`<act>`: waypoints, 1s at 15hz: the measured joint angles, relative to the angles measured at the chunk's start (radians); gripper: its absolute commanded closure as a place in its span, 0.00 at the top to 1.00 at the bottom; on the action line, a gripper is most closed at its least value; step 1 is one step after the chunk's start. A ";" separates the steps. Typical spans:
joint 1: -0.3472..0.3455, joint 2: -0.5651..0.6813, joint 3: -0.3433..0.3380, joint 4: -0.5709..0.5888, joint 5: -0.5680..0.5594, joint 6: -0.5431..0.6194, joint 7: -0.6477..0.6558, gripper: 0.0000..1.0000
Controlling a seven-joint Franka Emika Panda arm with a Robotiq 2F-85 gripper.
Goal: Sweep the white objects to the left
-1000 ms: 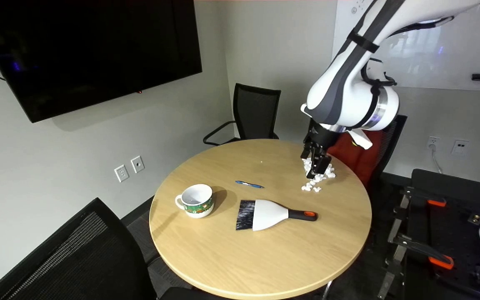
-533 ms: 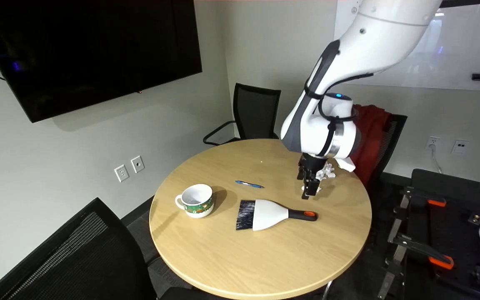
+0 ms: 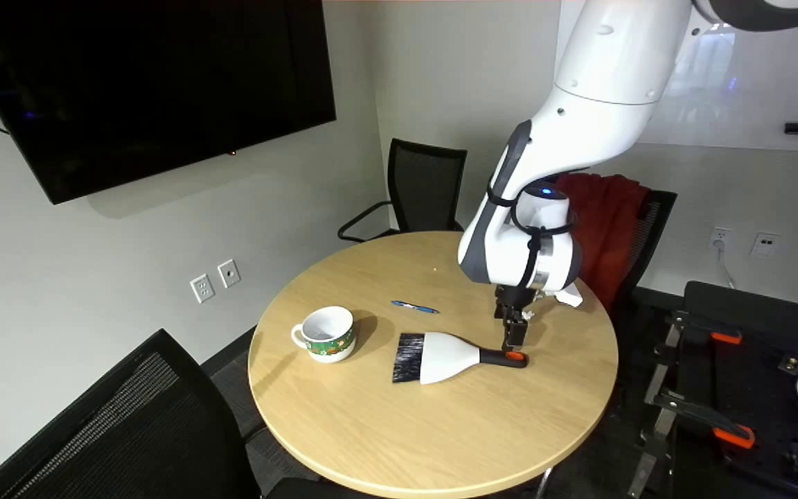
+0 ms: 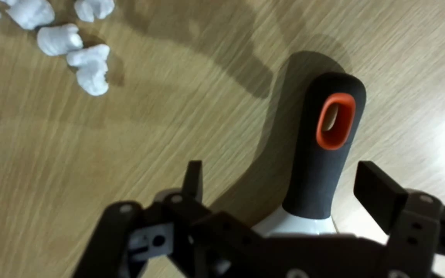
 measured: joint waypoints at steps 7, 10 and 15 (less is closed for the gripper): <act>-0.029 0.013 0.099 0.070 0.209 0.028 -0.211 1.00; -0.024 0.019 0.104 0.117 0.400 0.028 -0.399 1.00; 0.083 0.051 -0.021 0.141 0.768 -0.025 -0.733 1.00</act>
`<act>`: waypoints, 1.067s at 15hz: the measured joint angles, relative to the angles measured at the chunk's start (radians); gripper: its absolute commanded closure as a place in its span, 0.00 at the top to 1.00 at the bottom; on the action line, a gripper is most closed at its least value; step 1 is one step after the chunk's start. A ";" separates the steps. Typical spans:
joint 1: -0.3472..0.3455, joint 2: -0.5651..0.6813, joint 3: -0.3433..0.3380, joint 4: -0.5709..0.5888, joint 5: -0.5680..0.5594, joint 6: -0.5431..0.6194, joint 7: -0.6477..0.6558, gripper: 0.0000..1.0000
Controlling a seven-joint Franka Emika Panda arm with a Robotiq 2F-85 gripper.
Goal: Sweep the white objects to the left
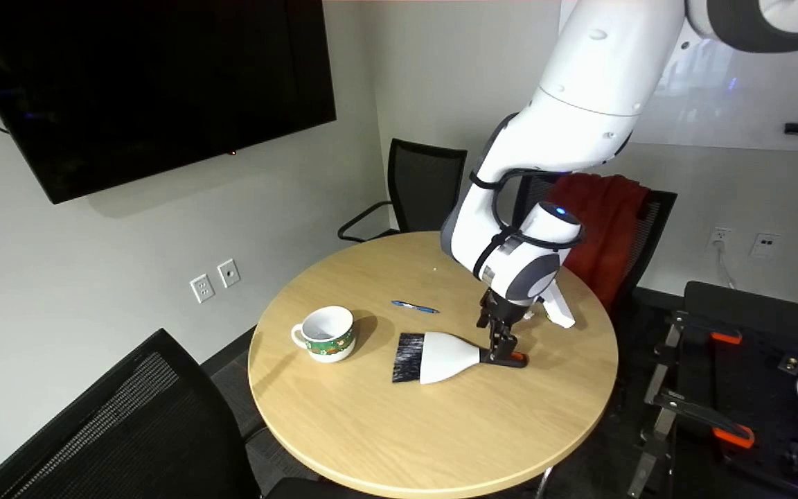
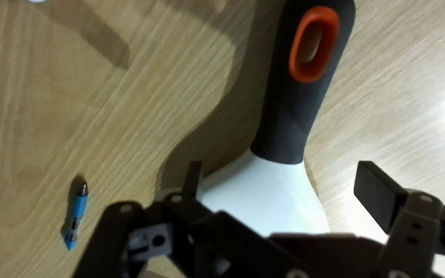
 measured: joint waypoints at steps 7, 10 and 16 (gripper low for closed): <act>0.111 0.049 -0.120 -0.002 0.175 -0.094 -0.130 1.00; 0.111 0.054 -0.120 -0.003 0.173 -0.100 -0.130 1.00; 0.110 0.063 -0.131 -0.032 0.107 -0.179 -0.130 1.00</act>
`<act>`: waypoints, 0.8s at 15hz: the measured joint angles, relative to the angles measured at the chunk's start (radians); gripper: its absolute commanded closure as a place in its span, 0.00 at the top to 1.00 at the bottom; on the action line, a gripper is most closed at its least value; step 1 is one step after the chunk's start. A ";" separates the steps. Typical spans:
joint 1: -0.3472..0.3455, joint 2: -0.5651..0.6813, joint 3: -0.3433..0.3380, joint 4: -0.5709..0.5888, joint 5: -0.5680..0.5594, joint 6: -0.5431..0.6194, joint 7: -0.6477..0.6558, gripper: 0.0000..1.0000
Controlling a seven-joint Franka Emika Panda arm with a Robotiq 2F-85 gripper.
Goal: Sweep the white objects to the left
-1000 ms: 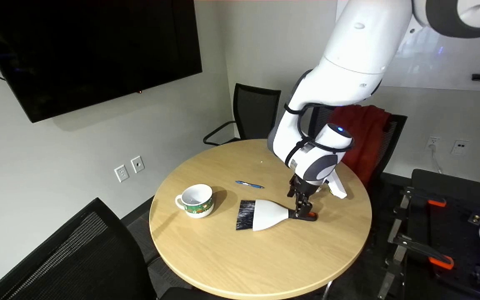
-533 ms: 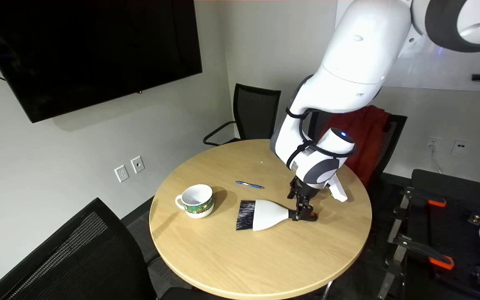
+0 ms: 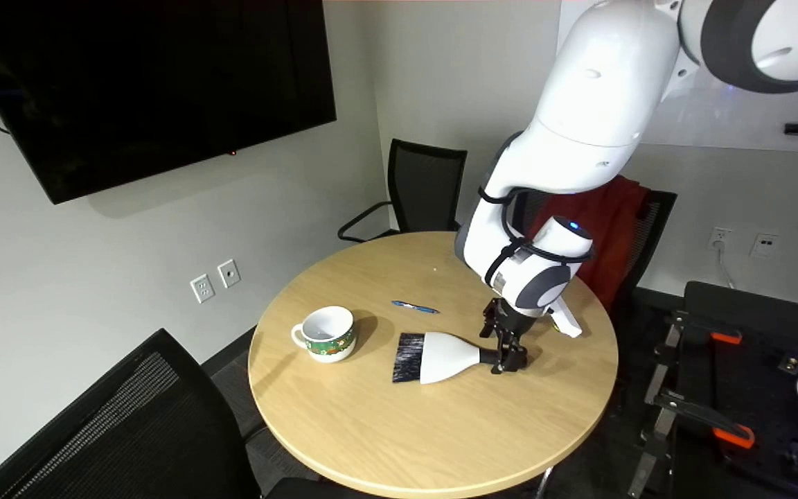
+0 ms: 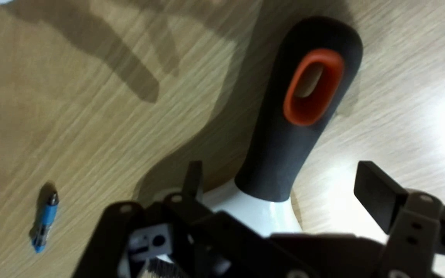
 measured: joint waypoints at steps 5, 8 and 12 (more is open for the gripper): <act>0.001 0.004 -0.038 -0.030 0.024 -0.130 0.000 1.00; -0.010 0.011 -0.036 -0.039 0.085 -0.182 0.006 1.00; -0.078 0.014 0.026 -0.039 0.145 -0.185 0.015 1.00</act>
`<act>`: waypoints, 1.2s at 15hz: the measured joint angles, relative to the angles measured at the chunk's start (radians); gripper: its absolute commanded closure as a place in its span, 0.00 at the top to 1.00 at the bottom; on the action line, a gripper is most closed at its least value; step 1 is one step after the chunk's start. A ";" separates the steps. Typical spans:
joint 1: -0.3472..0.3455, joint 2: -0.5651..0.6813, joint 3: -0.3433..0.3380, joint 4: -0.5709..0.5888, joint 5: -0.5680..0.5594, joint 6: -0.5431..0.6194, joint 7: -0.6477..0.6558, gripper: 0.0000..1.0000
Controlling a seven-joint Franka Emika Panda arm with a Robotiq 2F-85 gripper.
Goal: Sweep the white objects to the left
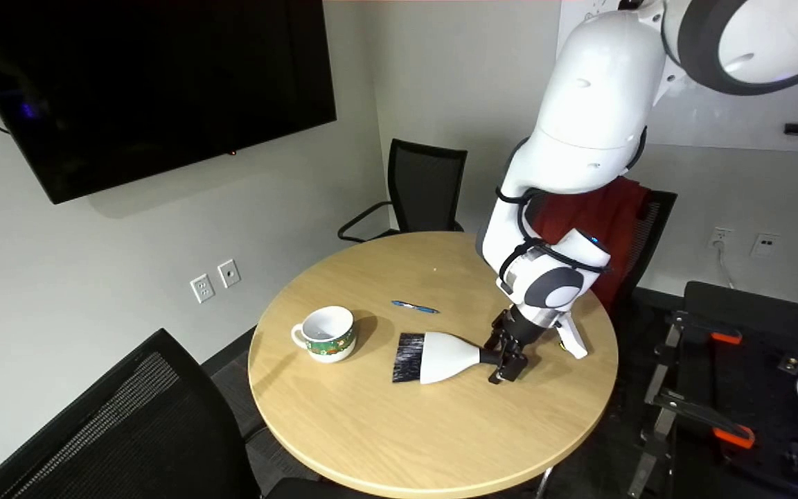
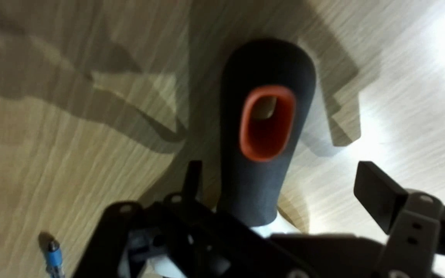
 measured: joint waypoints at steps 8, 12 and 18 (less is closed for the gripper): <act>-0.062 0.003 0.027 0.000 0.066 0.000 0.002 0.66; -0.064 0.001 0.025 0.000 0.067 0.000 0.002 0.37; -0.061 -0.008 0.028 0.002 0.067 0.007 0.002 0.12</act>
